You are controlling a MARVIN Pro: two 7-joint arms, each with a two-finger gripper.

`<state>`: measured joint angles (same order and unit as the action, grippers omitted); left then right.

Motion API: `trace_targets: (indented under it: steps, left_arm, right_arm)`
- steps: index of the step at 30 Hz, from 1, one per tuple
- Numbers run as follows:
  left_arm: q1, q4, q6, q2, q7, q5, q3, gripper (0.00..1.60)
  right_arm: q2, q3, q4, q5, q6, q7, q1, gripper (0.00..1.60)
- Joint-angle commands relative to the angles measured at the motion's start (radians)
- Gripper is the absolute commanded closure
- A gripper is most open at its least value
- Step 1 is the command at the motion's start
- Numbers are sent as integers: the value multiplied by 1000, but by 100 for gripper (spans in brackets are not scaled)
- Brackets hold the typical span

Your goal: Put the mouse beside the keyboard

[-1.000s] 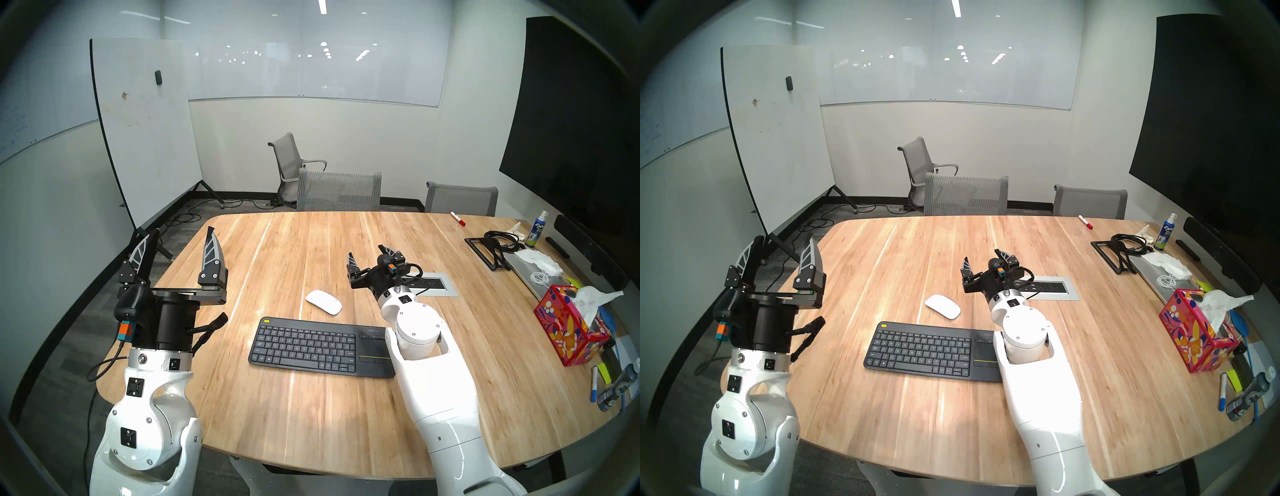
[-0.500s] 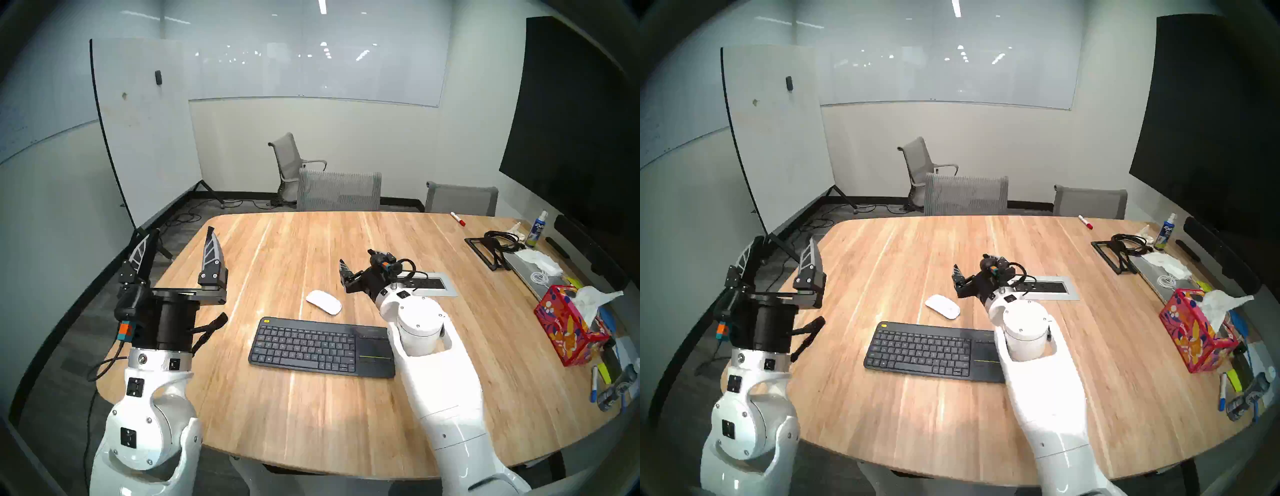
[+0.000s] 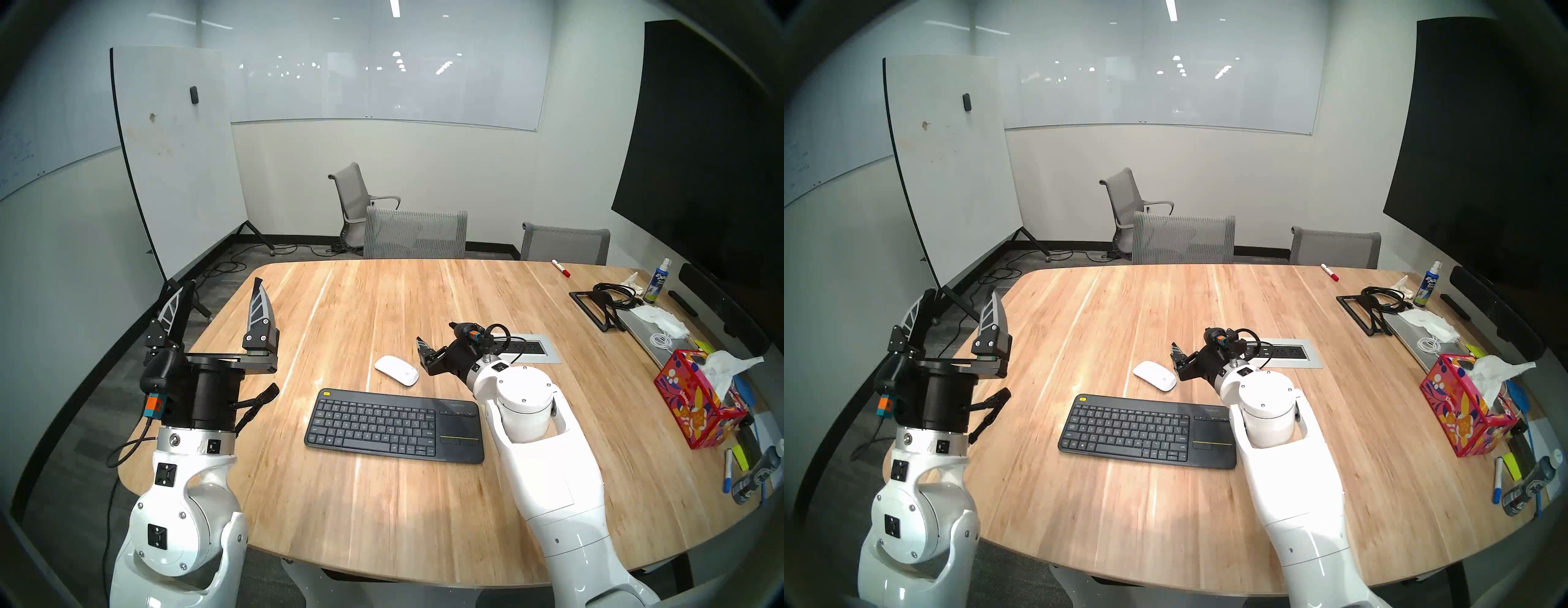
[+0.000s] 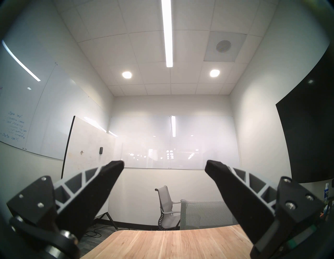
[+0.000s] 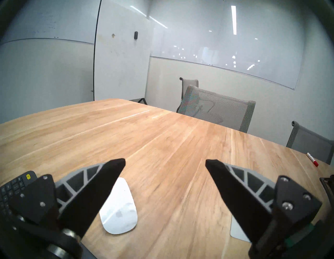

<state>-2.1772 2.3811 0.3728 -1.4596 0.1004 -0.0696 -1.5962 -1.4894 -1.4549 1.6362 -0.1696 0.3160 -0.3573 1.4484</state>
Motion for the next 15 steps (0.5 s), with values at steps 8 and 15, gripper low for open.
trace_targets:
  steps: [8, 15]
  left_arm:
    - [2, 16, 3, 0, 0, -1, 1, 0]
    - [1, 16, 2, 0, 0, -1, 1, 0]
  right_arm:
    - [8, 7, -78, 10, 37, -69, -163, 0]
    - [28, 33, -81, 15, 108, -153, -180, 0]
